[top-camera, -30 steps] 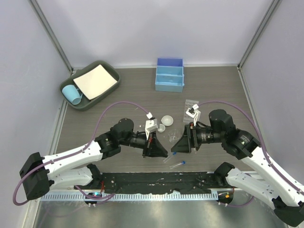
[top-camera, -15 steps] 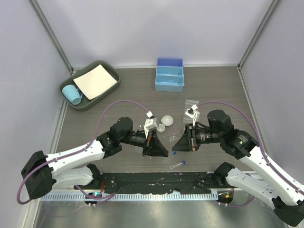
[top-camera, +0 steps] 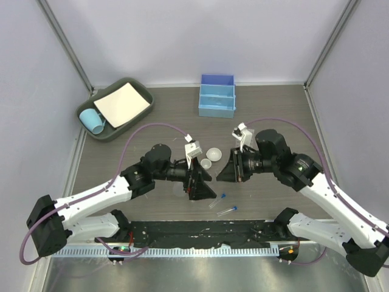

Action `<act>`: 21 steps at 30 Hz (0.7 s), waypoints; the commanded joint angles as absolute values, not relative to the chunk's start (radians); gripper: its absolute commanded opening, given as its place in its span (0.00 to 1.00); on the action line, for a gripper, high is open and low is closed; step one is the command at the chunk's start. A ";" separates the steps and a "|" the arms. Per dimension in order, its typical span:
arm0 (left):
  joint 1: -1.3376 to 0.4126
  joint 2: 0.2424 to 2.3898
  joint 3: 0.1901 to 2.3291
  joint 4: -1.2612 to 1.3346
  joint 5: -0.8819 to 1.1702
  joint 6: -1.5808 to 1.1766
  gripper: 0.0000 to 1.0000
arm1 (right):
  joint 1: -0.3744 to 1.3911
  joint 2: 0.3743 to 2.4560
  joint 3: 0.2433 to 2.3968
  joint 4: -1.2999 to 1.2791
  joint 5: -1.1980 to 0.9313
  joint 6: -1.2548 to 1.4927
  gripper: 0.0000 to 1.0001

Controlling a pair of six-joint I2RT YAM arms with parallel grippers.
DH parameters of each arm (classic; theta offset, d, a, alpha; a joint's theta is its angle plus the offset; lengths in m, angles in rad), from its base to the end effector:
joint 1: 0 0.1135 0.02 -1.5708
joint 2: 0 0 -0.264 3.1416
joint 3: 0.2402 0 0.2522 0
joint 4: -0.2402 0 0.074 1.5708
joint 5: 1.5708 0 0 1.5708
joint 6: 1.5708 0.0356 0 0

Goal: Organize the chemistry lab equipment

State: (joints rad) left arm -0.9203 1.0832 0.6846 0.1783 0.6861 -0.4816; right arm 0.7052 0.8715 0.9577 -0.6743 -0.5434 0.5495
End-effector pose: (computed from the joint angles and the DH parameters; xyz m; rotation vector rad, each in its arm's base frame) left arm 0.1301 -0.2082 0.2848 0.9788 1.8005 -1.5555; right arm 0.1220 0.1280 0.3384 -0.5293 2.3037 1.2617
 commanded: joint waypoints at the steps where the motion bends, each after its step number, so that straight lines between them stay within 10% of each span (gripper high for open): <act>1: -0.908 1.039 0.822 -0.061 0.467 -0.445 0.99 | 0.707 0.986 1.121 -0.727 -0.287 0.465 0.01; 9: -0.907 0.942 0.874 -0.388 -0.088 -0.532 1.00 | 0.582 1.239 1.328 -0.776 0.083 0.460 0.01; 21: -0.908 0.868 0.847 -0.561 -0.245 -0.606 1.00 | 0.292 1.589 1.586 -0.795 0.156 0.431 0.01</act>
State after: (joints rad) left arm -0.9112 0.8993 0.8536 -0.5156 -0.1516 -0.5613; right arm 0.3244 1.5280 1.4967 -0.7818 0.0692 0.4644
